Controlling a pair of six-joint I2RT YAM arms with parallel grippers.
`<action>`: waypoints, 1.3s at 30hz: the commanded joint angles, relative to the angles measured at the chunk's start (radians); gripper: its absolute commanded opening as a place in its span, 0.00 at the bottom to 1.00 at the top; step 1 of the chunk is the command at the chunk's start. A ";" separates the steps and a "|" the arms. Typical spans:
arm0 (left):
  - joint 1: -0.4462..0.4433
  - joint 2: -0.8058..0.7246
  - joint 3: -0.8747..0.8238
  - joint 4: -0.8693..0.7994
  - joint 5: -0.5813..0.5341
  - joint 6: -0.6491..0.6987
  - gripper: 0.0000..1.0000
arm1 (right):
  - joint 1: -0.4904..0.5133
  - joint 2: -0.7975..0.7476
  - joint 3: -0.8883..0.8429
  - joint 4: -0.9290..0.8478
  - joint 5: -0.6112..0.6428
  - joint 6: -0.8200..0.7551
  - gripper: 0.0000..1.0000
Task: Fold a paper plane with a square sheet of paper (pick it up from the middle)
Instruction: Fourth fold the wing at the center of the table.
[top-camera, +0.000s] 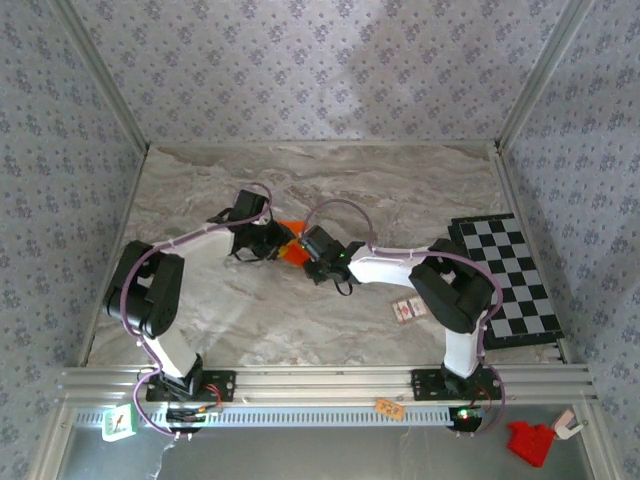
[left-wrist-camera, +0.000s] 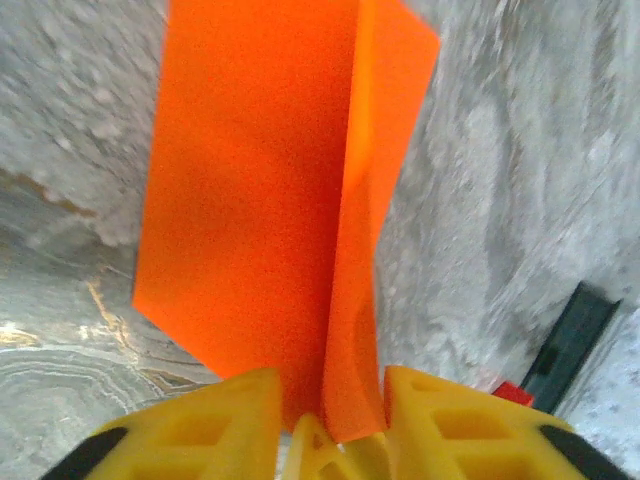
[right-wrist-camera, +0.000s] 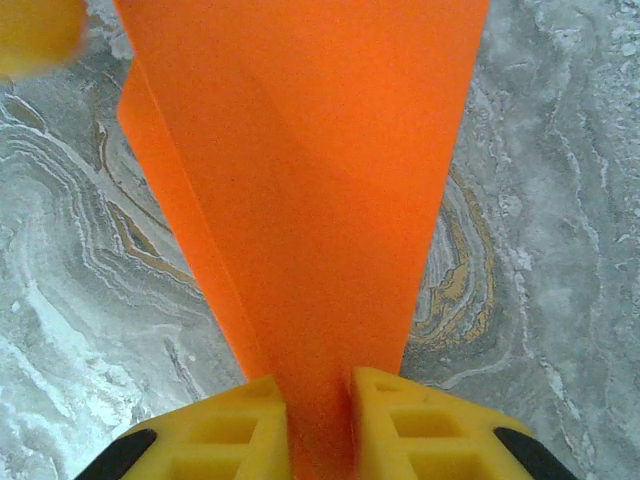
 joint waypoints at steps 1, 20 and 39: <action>0.032 -0.080 -0.037 0.000 -0.028 0.006 0.38 | -0.012 0.000 0.014 -0.017 -0.018 -0.003 0.22; 0.001 0.104 -0.058 0.144 0.064 -0.024 0.20 | -0.036 -0.012 -0.015 0.026 -0.140 -0.092 0.21; -0.021 0.156 -0.048 0.114 0.047 -0.029 0.16 | 0.001 -0.048 -0.004 -0.024 0.064 0.012 0.29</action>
